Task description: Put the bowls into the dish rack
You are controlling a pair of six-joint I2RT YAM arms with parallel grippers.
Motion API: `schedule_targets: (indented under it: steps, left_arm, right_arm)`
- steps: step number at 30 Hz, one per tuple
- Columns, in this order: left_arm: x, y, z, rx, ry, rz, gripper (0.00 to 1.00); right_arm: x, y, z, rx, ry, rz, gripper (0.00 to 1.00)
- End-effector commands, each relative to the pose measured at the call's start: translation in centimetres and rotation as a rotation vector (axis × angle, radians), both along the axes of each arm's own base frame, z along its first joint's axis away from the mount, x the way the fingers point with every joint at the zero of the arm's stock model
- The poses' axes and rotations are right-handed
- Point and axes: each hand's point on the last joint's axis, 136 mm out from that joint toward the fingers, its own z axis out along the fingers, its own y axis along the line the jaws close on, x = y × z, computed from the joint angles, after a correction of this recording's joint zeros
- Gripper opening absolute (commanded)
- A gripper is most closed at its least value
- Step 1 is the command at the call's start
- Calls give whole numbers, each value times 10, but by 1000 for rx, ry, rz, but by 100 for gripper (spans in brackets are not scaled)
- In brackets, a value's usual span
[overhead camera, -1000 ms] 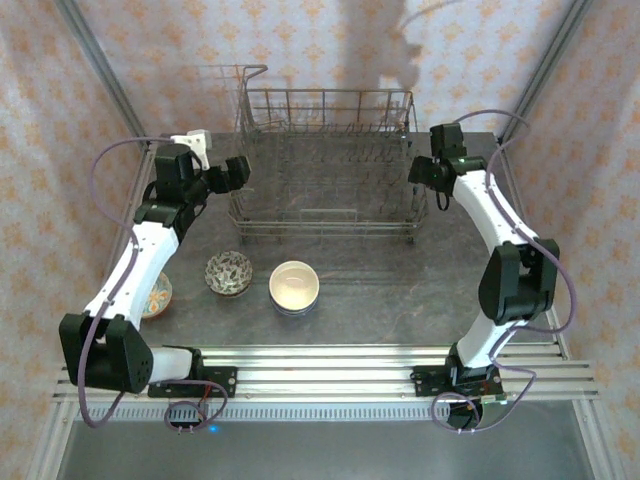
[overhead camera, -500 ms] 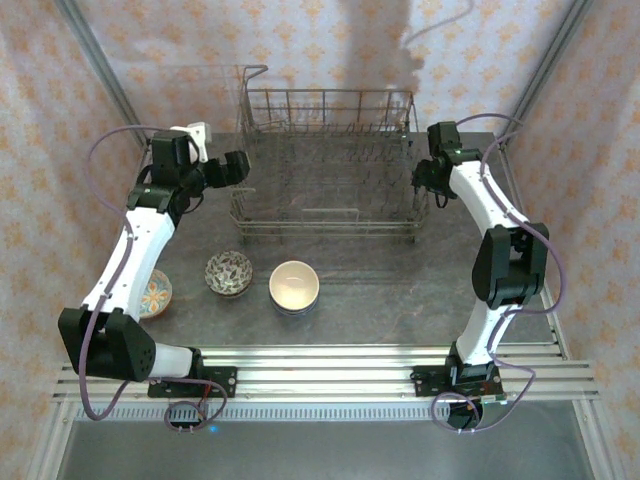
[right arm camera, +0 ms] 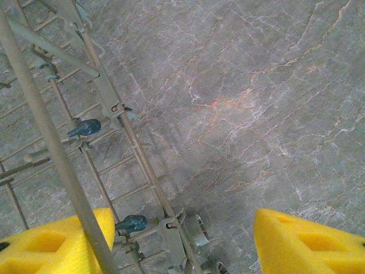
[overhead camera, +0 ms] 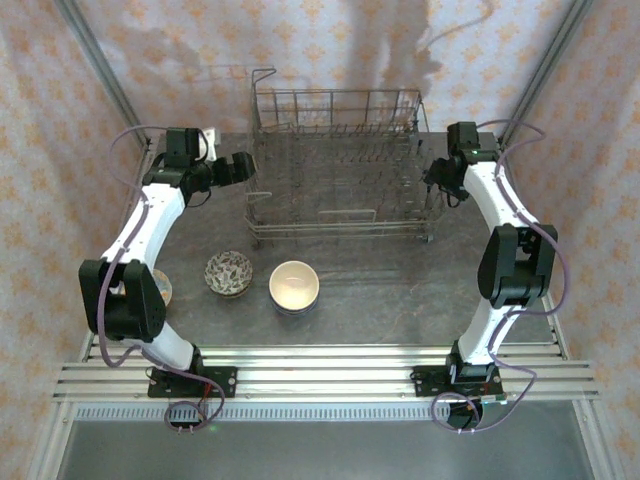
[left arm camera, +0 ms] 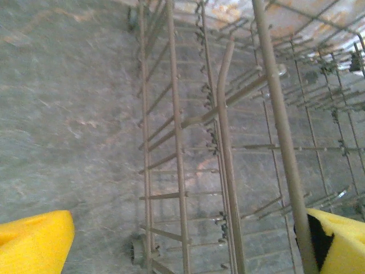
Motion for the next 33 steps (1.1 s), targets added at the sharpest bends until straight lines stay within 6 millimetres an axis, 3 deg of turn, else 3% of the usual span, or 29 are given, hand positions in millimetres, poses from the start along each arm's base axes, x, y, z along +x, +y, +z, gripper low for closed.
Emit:
schedule_targets:
  steps: [1,15,21,26,33]
  left_arm:
    - [5,-23,27,-57,-68,-74,99]
    - [-12,-97,9,-100,-18,-280,99]
    - [-24,-131,10,-128,-8,-309,99]
    - [-34,-148,20,-120,-60,-290,99]
    - [-25,-137,54,-67,-126,-236,99]
  right_arm:
    - [-19,-54,0,-74,29,-154,64]
    - [-38,-121,14,-109,40,-288,62]
    - [-51,-153,23,-147,69,-349,63]
    - [-52,-146,48,-122,35,-296,73]
    - [-83,-124,74,-107,-3,-256,83]
